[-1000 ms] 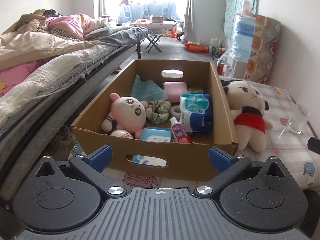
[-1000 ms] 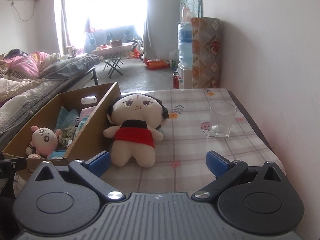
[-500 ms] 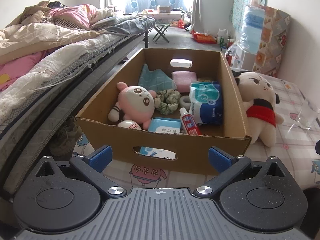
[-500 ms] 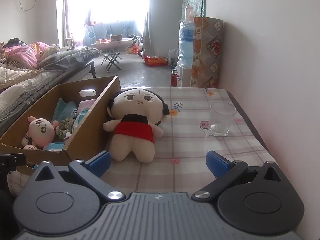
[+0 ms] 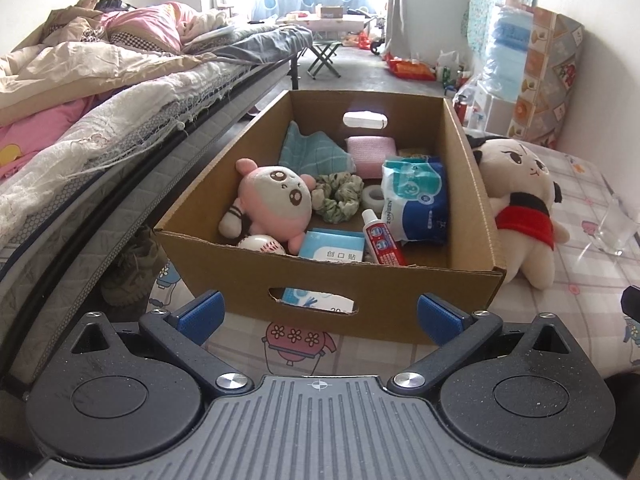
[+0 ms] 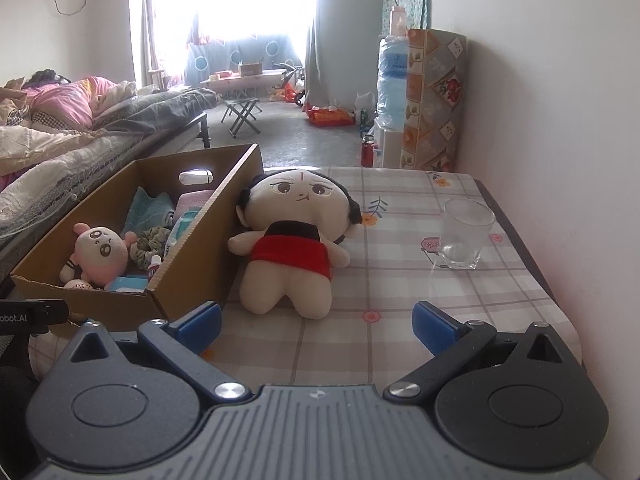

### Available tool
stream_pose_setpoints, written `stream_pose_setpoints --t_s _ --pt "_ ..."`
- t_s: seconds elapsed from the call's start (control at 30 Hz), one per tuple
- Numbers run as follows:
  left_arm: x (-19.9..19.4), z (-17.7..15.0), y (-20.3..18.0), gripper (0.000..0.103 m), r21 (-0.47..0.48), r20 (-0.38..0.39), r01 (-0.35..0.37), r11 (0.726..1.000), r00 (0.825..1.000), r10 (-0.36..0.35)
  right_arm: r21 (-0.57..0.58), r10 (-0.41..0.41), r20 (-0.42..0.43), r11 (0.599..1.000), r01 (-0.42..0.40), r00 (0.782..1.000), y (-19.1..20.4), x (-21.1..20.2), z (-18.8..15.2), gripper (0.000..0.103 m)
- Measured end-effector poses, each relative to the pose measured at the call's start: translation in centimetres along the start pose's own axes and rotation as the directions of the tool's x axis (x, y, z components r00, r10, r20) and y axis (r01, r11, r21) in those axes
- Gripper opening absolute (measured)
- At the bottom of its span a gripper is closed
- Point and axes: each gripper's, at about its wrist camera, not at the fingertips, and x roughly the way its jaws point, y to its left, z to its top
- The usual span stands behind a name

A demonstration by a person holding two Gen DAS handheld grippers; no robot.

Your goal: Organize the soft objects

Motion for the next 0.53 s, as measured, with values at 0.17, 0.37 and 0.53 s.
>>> stream_pose_setpoints --t_s 0.17,0.37,0.53 --pt "0.17 0.15 -0.09 0.103 -0.003 -0.008 0.009 1.000 1.000 -0.009 0.009 0.004 -0.004 1.000 -0.004 1.000 -0.17 -0.04 -0.02 0.103" --pt "0.31 0.11 -0.17 0.103 -0.002 -0.013 0.015 1.000 1.000 -0.015 0.012 0.003 -0.007 1.000 -0.003 1.000 -0.30 0.05 0.02 0.103" --pt "0.32 0.09 -0.21 0.103 -0.001 -0.014 0.015 1.000 1.000 -0.015 0.008 -0.001 -0.006 1.000 0.001 1.000 -0.23 0.10 0.05 0.103"
